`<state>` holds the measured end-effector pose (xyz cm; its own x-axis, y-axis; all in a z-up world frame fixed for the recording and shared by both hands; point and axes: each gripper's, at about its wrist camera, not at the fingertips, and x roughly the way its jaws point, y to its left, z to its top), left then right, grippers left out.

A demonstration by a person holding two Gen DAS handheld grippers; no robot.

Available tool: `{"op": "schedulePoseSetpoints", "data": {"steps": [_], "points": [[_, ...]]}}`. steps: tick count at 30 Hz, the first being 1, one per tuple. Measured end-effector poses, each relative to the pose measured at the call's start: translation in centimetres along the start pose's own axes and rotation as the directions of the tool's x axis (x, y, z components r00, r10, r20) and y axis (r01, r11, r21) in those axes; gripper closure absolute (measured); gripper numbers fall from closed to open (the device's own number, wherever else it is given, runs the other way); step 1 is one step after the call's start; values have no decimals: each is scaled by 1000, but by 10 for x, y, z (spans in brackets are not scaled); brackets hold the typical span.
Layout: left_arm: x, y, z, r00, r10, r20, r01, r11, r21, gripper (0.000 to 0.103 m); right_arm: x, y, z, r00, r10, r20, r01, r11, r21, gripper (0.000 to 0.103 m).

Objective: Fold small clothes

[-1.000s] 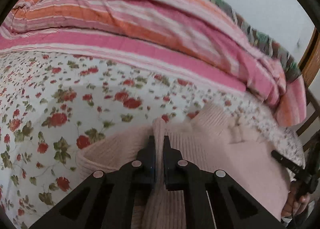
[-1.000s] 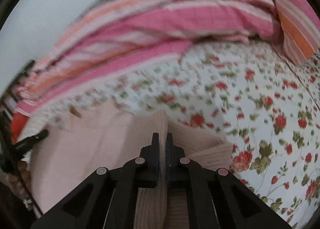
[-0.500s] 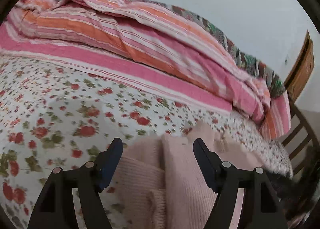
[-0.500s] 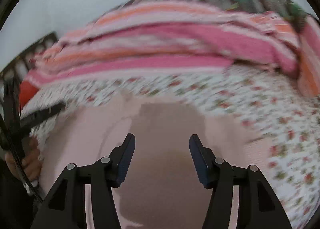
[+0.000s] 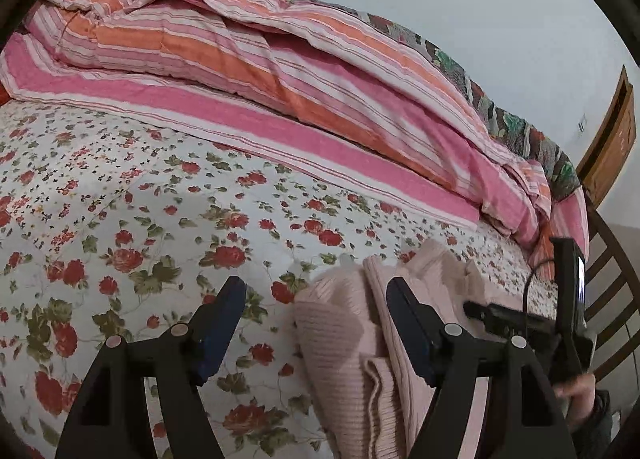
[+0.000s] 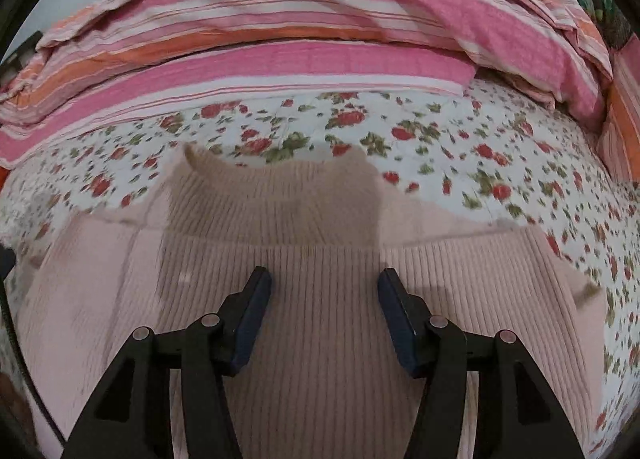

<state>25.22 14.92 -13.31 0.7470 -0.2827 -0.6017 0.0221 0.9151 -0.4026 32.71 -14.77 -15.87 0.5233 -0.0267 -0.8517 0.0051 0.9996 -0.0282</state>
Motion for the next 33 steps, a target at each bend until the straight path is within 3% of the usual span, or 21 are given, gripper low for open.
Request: {"op": "schedulePoseSetpoints", "data": {"steps": [8, 15, 23, 30, 33], "points": [[-8, -11, -7, 1000, -27, -1, 27, 998, 51, 32, -24, -2, -15, 998, 63, 14, -63, 998, -25, 50], [-10, -11, -15, 997, -66, -38, 69, 995, 70, 32, -65, 2, -49, 996, 73, 60, -69, 995, -71, 51], [-14, -12, -21, 997, -66, -39, 69, 993, 99, 32, -87, 0, -95, 988, 90, 126, -78, 992, -97, 51], [-33, -28, -20, 992, -129, -18, 130, 984, 125, 32, -108, 6, -133, 976, 87, 201, -57, 987, -150, 51], [-42, -33, -18, 993, -119, -8, 119, 990, 81, 32, -109, 8, -153, 978, 98, 185, -65, 982, -176, 51]]}}
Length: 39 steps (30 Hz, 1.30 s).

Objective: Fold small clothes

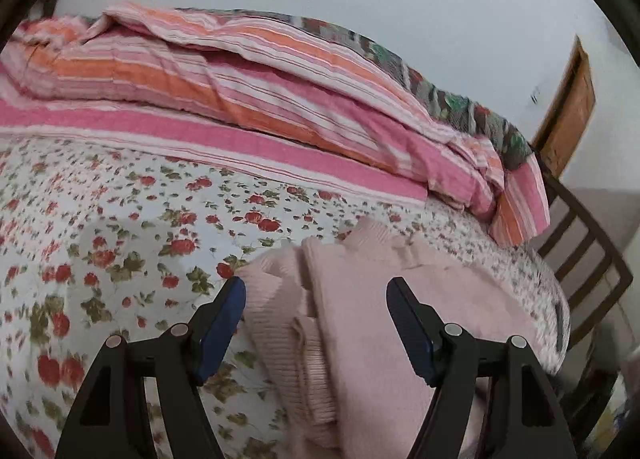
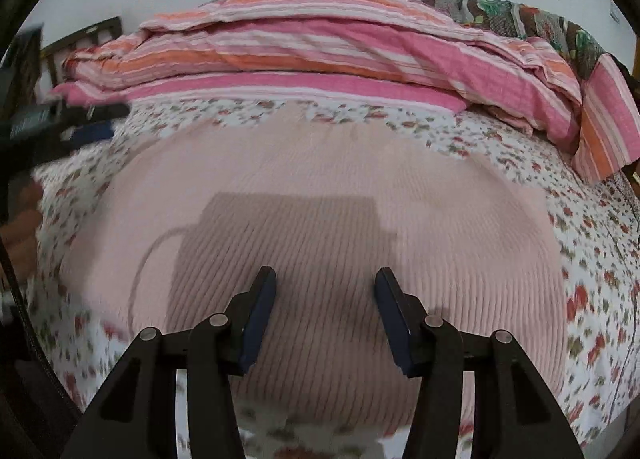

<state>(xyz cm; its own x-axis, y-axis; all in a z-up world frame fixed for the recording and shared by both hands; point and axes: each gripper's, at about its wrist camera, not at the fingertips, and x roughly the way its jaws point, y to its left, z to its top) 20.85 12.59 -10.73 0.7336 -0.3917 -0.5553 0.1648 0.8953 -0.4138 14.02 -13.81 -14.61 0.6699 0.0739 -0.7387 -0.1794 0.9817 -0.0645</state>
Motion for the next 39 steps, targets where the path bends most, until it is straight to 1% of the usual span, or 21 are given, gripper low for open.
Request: {"op": "schedulePoseSetpoints", "data": {"steps": [1, 3, 4, 6, 8, 10, 12, 13, 15, 16, 17, 19, 20, 23, 25, 27, 29, 31, 33, 36, 39], "points": [[-3, -1, -1, 1000, -3, -14, 2, 999, -33, 33, 0, 2, -8, 1000, 7, -13, -7, 1000, -6, 51], [-11, -3, -9, 999, -19, -41, 17, 998, -56, 33, -4, 1, -18, 1000, 16, -9, -16, 1000, -4, 51], [-15, -6, -13, 999, -15, -45, 13, 999, -49, 33, -7, 0, -22, 1000, 24, -9, -24, 1000, -5, 51], [-27, -11, -27, 998, 19, -56, -20, 1000, -21, 33, -12, -2, -28, 999, 47, -15, -47, 999, 0, 51], [-37, -11, -43, 997, 31, -67, -32, 999, -19, 33, -17, -3, -32, 997, 66, -30, -66, 998, -6, 51], [-45, -9, -60, 996, 18, -86, -23, 999, -49, 33, -22, -4, -34, 995, 80, -52, -81, 996, -23, 51], [-50, -7, -78, 994, -13, -106, 4, 996, -84, 33, -33, -8, -34, 993, 114, -43, -115, 993, -16, 51], [-51, -8, -88, 992, -34, -121, 23, 996, -90, 33, -42, -14, -32, 989, 143, -18, -144, 990, -11, 52], [-50, -12, -107, 989, -35, -144, 24, 997, -75, 33, -57, -25, -28, 985, 166, 48, -166, 986, -8, 52], [-49, -13, -113, 989, -21, -150, 10, 997, -74, 33, -66, -35, -23, 983, 156, 98, -156, 988, -6, 52], [-46, -11, -120, 987, -12, -160, -3, 996, -93, 33, -70, -42, -19, 981, 143, 128, -144, 990, -2, 52], [-41, -7, -128, 985, -43, -165, 19, 989, -148, 33, -75, -61, -11, 977, 120, 177, -125, 992, 20, 52], [-39, -7, -131, 987, -50, -153, 24, 985, -168, 33, -75, -73, -6, 973, 113, 199, -123, 992, 41, 52], [-36, -10, -130, 994, -44, -100, 26, 984, -177, 33, -66, -112, 5, 968, 85, 235, -116, 986, 122, 52], [-31, -11, -125, 997, -41, -69, 26, 979, -202, 34, -57, -141, 6, 964, 77, 253, -129, 972, 197, 52], [-24, -12, -119, 999, -38, -35, 28, 971, -238, 37, -46, -163, 1, 965, 74, 251, -144, 951, 273, 52], [-15, -14, -113, 1000, -23, -14, 19, 965, -263, 46, -35, -182, -4, 967, 94, 238, -173, 925, 338, 52], [-5, -16, -108, 1000, -18, 7, 20, 958, -287, 49, -32, -192, -7, 966, 93, 241, -179, 914, 365, 52], [3, -16, -101, 999, -10, 39, 22, 947, -319, 49, -34, -198, -10, 968, 50, 245, -141, 919, 367, 52], [10, -17, -93, 998, 1, 67, 24, 932, -363, 52, -41, -208, -15, 961, 34, 274, -138, 918, 371, 52], [16, -21, -82, 996, 49, 72, -18, 923, -385, 64, -48, -219, -20, 957, -5, 291, -111, 918, 380, 52]]}}
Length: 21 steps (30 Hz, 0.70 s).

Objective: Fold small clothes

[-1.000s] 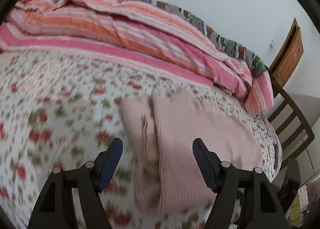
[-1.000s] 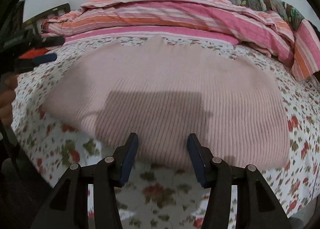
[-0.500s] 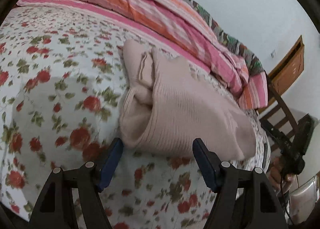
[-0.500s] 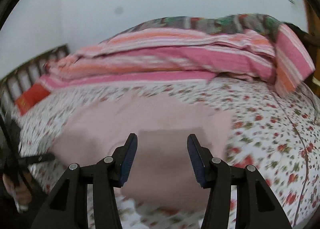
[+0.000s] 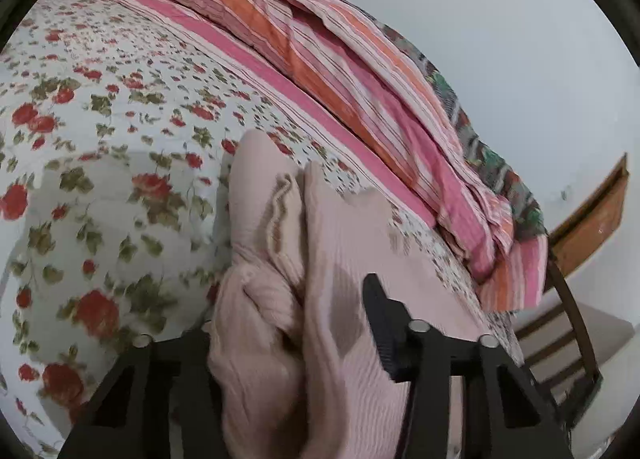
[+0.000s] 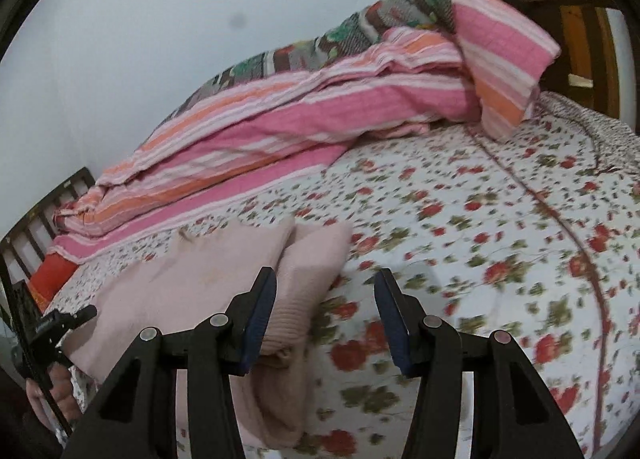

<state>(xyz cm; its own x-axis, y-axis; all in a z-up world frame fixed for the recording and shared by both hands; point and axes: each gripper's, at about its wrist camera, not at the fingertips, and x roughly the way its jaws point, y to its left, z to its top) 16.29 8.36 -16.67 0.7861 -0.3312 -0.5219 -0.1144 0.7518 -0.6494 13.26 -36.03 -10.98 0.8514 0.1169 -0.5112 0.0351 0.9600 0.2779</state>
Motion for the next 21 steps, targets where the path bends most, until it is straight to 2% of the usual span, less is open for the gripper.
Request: {"op": "schedulePoseSetpoints", "data": {"steps": [3, 6, 9, 12, 16, 21], "points": [[0, -9, 5, 998, 62, 33, -62, 998, 2, 79, -3, -14, 1, 1000, -18, 6, 18, 999, 27, 52], [0, -31, 9, 991, 124, 47, -127, 990, 66, 83, -7, -27, 2, 1000, -16, 6, 15, 998, 63, 52], [-4, -69, 10, 983, 164, 80, -176, 968, 180, 84, -13, -35, 3, 1000, -17, 16, 16, 997, 81, 52], [-5, -108, 8, 980, 171, 98, -191, 949, 250, 84, -18, -41, 4, 999, -20, 25, 18, 996, 90, 52], [-1, -173, -3, 976, 166, 139, -207, 908, 364, 84, -25, -51, 4, 998, -41, 41, 36, 994, 101, 52], [17, -243, -42, 984, 134, 120, -176, 863, 473, 84, -31, -75, 5, 996, -74, 50, 66, 987, 145, 52]]}}
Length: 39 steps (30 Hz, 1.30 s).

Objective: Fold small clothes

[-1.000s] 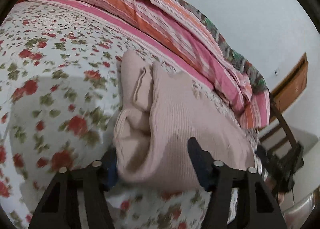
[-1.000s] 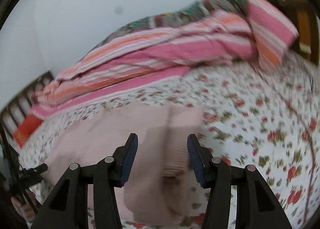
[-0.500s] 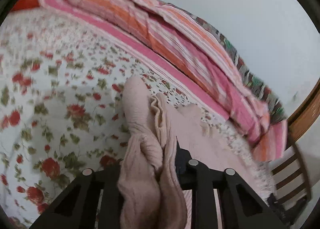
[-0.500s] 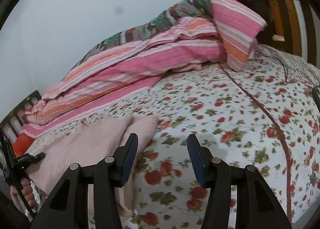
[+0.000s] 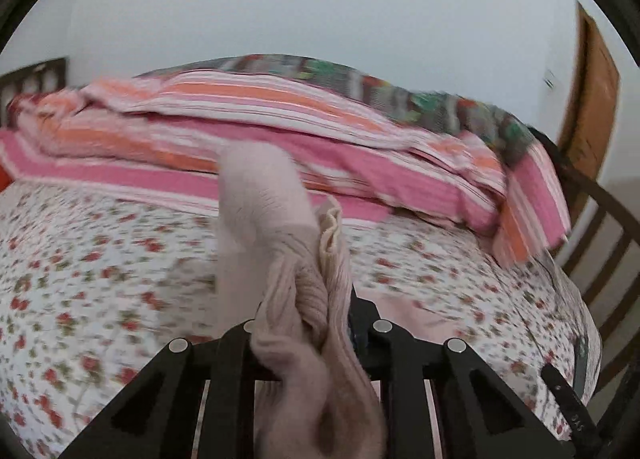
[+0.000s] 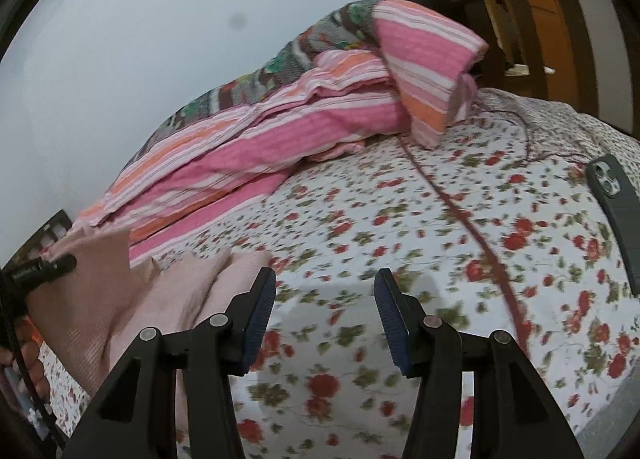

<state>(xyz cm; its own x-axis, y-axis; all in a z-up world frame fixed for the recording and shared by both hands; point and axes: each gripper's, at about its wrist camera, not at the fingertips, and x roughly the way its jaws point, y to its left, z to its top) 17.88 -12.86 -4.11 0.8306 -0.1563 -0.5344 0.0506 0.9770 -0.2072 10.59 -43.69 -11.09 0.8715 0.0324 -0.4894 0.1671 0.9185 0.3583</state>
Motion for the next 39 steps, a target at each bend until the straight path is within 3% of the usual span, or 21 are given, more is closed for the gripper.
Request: {"op": "schedulePoseSetpoints", "data": {"steps": [2, 5, 7, 10, 11, 13, 15, 17, 21, 24, 28, 30, 33, 34, 35, 37, 39], "points": [[10, -35, -13, 999, -38, -31, 39, 999, 34, 84, -1, -13, 2, 1000, -3, -1, 4, 999, 32, 52], [35, -69, -47, 985, -104, -141, 110, 993, 39, 84, -4, -27, 4, 1000, -10, 3, 10, 998, 65, 52], [51, -83, -72, 977, -84, -195, 100, 992, 75, 84, -5, -33, 5, 1000, -15, 4, 15, 997, 79, 52], [44, -91, -89, 987, -82, -139, 105, 981, 166, 78, -6, -35, 4, 1000, -2, -5, 3, 997, 83, 52], [42, -88, -86, 978, -133, -159, 158, 974, 160, 66, -5, -34, 4, 1000, 4, -9, -3, 997, 81, 52], [37, -73, -77, 939, -275, -207, 298, 951, 86, 45, -3, -29, 3, 999, 28, -23, -26, 997, 71, 52], [27, -57, -67, 910, -353, -217, 370, 928, 39, 42, 0, -21, 2, 998, 57, -39, -55, 997, 58, 52], [17, -42, -60, 904, -381, -196, 393, 919, 25, 36, 3, -9, -1, 993, 96, -66, -93, 995, 40, 51], [-3, 3, -51, 908, -401, -122, 403, 915, -9, 29, 3, 19, -7, 976, 195, -98, -196, 981, -1, 42], [-4, 38, -43, 937, -335, -98, 336, 942, -8, 29, 2, 42, -8, 960, 260, -103, -264, 964, -25, 38], [7, 82, -33, 959, -269, -89, 267, 963, -32, 29, 20, 71, -3, 922, 353, -160, -353, 935, 30, 37], [19, 100, -28, 961, -259, -99, 257, 966, -41, 29, 34, 83, -1, 909, 370, -194, -366, 929, 57, 37], [37, 112, -26, 964, -247, -101, 243, 969, -50, 29, 61, 102, -5, 914, 316, -255, -317, 948, 41, 38], [42, 119, -29, 961, -254, -106, 248, 966, -66, 29, 68, 107, -8, 917, 297, -266, -300, 954, 30, 47], [47, 125, -33, 957, -271, -105, 262, 961, -88, 29, 74, 111, -12, 919, 273, -283, -281, 960, 13, 76], [53, 132, -39, 949, -292, -116, 277, 952, -129, 29, 66, 116, -16, 939, 239, -248, -260, 964, -53, 81], [54, 136, -38, 943, -306, -133, 289, 948, -135, 29, 40, 114, -16, 943, 282, -175, -299, 951, -83, 83]]}}
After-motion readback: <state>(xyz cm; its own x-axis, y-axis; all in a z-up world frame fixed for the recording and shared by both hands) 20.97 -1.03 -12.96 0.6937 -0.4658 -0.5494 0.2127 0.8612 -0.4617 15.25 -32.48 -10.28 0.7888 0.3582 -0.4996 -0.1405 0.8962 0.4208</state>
